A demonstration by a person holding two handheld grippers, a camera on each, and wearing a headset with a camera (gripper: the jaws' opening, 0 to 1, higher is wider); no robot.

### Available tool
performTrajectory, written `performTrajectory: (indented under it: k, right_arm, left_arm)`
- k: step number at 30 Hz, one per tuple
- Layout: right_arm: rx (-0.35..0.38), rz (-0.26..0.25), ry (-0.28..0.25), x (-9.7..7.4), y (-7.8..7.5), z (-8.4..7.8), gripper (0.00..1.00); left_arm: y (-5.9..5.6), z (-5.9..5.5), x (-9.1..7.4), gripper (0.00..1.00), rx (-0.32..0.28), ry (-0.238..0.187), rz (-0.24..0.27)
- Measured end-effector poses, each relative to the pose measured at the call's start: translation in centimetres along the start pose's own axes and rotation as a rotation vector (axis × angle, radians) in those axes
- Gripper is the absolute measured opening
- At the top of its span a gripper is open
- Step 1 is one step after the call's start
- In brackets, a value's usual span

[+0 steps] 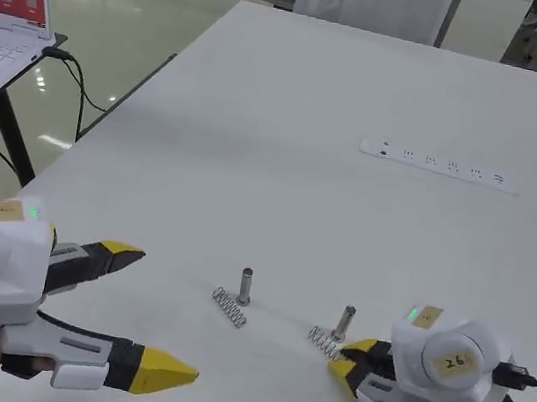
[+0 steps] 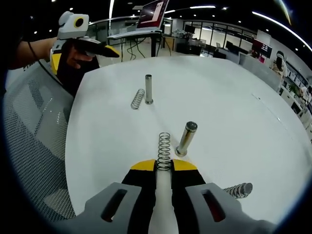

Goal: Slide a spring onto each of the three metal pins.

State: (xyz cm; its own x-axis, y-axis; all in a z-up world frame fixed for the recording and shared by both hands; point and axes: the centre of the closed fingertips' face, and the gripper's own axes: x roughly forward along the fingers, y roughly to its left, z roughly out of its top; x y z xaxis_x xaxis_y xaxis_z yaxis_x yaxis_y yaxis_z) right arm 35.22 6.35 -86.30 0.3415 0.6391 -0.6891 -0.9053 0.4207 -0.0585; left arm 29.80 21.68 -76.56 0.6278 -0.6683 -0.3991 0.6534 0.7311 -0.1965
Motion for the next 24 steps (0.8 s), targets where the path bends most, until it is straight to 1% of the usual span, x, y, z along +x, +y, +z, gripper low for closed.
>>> performTrajectory:
  k: [4,7,9,11,12,15,16,18,21,24]
  right_arm:
    - [-0.034,0.012,0.01,-0.2,0.1,0.1,0.08]
    - [-0.054,0.015,-0.003,-0.6,0.2,0.6,0.08]
    - [-0.076,0.023,-0.006,-1.0,0.4,1.0,0.08]
    - [-0.094,0.033,-0.014,-1.5,0.6,1.3,0.08]
    - [-0.103,0.038,-0.018,-1.8,0.7,1.5,0.08]
    - [-0.118,0.038,-0.027,-2.5,0.6,2.1,0.07]
    - [-0.12,0.042,-0.037,-2.8,0.6,2.4,0.07]
    - [-0.124,0.05,-0.046,-3.3,0.6,2.7,0.08]
    - [-0.169,0.06,-0.048,-4.1,0.8,3.1,0.07]
    - [-0.206,0.067,-0.045,-4.7,0.9,3.3,0.07]
  left_arm:
    - [-0.3,0.2,0.3,0.95,0.005,0.004,-0.01]
    - [-0.8,0.6,0.7,0.94,0.013,0.003,-0.028]
    - [-1.2,0.7,0.9,0.93,0.02,0.006,-0.044]
    - [-1.8,0.9,1.1,0.94,0.024,0.002,-0.069]
    - [-2.2,0.8,1.2,0.94,0.022,0.009,-0.086]
    - [-2.9,0.7,1.4,0.9,0.032,0.019,-0.116]
    - [-3.2,0.7,1.5,0.88,0.033,0.023,-0.128]
    - [-3.5,0.6,1.7,0.88,0.035,0.026,-0.14]
    - [-3.9,0.6,2.1,0.86,0.045,0.036,-0.16]
    - [-4.0,0.9,2.4,0.84,0.045,0.029,-0.17]
